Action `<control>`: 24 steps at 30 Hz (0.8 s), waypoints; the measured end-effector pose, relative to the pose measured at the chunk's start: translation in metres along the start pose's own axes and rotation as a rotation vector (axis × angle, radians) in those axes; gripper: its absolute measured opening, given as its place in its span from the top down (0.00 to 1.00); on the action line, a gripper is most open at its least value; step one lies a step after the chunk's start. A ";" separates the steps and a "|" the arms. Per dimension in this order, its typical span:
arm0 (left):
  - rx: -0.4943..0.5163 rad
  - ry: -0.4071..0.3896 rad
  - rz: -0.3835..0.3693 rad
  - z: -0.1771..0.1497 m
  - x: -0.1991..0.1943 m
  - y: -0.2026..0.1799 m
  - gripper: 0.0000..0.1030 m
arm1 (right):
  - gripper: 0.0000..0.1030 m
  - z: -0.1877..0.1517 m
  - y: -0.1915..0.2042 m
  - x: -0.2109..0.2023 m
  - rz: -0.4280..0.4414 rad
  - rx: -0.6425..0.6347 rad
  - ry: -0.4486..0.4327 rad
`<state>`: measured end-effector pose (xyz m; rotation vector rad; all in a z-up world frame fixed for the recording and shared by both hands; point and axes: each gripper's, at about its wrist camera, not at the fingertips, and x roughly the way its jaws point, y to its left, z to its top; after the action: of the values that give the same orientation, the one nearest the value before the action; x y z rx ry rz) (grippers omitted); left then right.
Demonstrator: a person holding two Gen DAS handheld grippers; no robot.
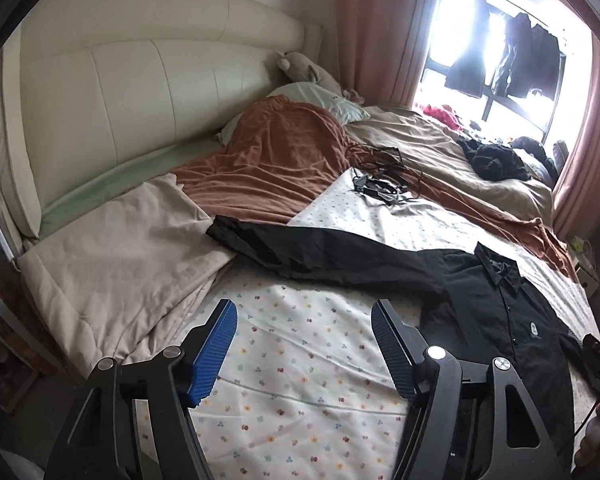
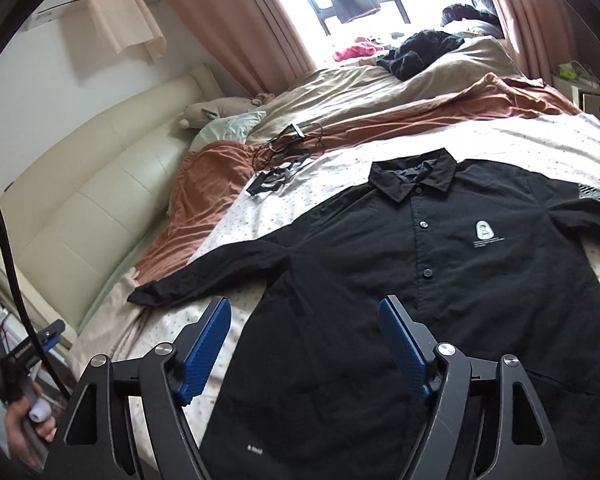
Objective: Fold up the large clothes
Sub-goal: 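Grasp the sleeve cuffs with the left and right grippers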
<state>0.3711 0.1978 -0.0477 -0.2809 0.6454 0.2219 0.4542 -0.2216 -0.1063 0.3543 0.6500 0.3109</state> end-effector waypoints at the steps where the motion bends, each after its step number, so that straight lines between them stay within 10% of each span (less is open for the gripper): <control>1: -0.007 0.004 0.012 0.005 0.008 0.004 0.32 | 0.26 0.003 0.000 0.010 -0.014 0.007 0.005; 24: -0.195 0.237 0.053 0.070 0.219 0.102 0.45 | 0.71 0.055 0.017 0.178 0.006 0.099 0.129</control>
<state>0.5512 0.3415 -0.1491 -0.4830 0.8684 0.3061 0.6205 -0.1499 -0.1530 0.4338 0.7928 0.3099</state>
